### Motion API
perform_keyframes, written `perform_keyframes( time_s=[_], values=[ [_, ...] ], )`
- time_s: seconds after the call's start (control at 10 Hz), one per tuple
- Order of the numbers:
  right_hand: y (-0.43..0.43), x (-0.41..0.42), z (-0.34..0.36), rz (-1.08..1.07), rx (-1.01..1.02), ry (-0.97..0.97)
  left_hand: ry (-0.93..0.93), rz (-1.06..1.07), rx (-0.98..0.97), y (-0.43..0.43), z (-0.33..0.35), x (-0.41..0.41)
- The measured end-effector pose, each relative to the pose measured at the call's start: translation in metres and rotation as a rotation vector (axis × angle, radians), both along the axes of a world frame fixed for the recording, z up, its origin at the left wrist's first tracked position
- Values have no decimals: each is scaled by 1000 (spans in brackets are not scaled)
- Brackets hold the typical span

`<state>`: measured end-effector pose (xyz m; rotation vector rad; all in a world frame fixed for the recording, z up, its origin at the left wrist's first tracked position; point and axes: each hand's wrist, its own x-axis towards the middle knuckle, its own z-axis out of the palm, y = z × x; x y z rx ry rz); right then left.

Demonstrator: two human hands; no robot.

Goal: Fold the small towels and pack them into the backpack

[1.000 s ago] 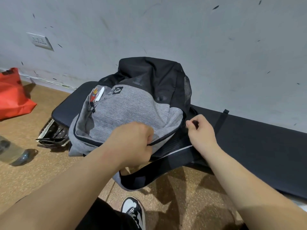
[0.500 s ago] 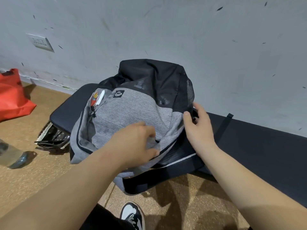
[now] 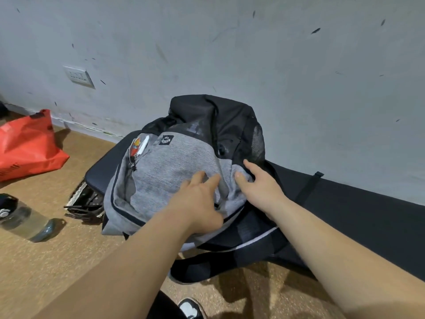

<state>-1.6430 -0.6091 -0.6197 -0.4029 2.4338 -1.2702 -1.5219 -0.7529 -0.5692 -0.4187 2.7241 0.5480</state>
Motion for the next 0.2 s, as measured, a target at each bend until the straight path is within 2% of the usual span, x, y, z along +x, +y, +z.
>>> perform_keyframes(
  time_s=[0.1, 0.2],
  values=[
    [16, 7, 11, -37, -70, 0, 84, 38, -2, 11, 4, -4],
    [44, 9, 30, -120, -80, 124, 286, 55, 18, 31, 9, -12]
  ],
)
